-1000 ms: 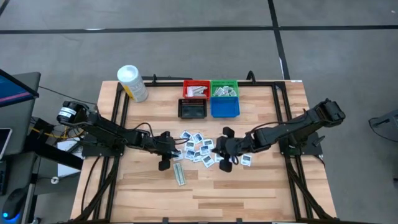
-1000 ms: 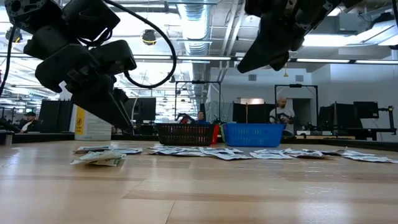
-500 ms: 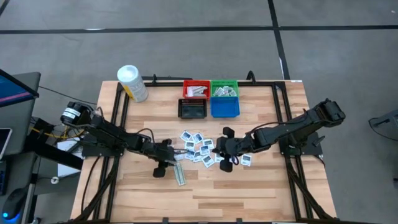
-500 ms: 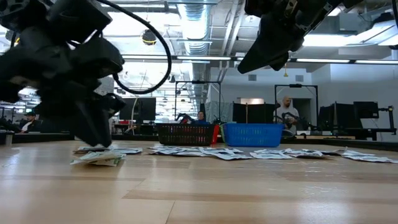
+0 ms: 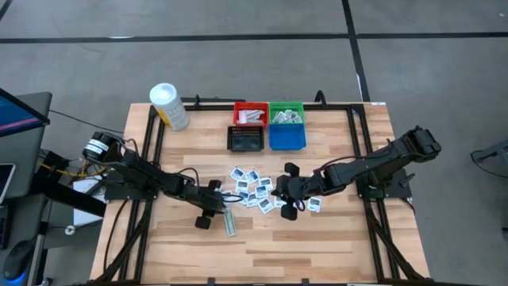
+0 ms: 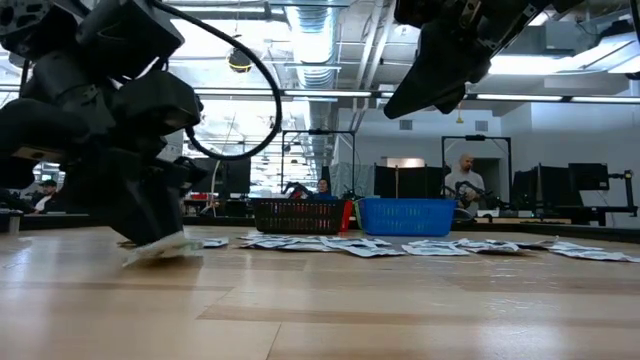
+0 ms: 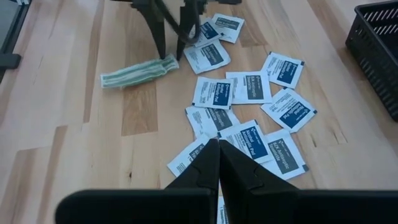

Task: Pick & Place First Aid Supplies
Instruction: Put the bandage into the red basket

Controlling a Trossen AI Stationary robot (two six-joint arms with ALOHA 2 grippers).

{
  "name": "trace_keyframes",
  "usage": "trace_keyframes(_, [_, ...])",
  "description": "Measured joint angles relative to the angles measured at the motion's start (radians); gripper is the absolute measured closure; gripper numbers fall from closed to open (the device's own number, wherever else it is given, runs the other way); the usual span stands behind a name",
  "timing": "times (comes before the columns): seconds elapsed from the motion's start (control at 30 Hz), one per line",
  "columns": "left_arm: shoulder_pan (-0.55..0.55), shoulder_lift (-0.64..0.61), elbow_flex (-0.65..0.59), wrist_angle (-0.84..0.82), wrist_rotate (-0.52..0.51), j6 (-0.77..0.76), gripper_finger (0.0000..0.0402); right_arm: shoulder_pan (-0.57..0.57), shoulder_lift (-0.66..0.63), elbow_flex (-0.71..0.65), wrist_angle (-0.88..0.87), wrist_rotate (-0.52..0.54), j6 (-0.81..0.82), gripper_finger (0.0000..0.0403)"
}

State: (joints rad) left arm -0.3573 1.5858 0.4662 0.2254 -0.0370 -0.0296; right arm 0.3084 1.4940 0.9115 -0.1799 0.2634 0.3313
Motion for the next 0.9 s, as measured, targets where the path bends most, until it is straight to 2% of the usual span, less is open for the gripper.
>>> trace_keyframes(0.2, [-0.007,0.025,0.002,0.01,0.029,0.001,0.0304,0.0,0.0,0.0,0.0,0.0,0.006,0.0402])
trace_keyframes(0.43, [-0.009,0.022,-0.002,0.034,0.056,-0.006,0.0392,0.0,0.0,0.0,-0.003,0.0,0.007,0.0402])
trace_keyframes(0.6, [-0.009,-0.021,-0.005,0.03,0.034,-0.002,0.0395,-0.003,0.0,0.0,-0.023,0.0,-0.001,0.0402])
trace_keyframes(0.9, [0.056,-0.217,-0.007,0.033,-0.111,0.106,0.0395,-0.024,0.0,0.0,-0.054,0.0,-0.046,0.0402])
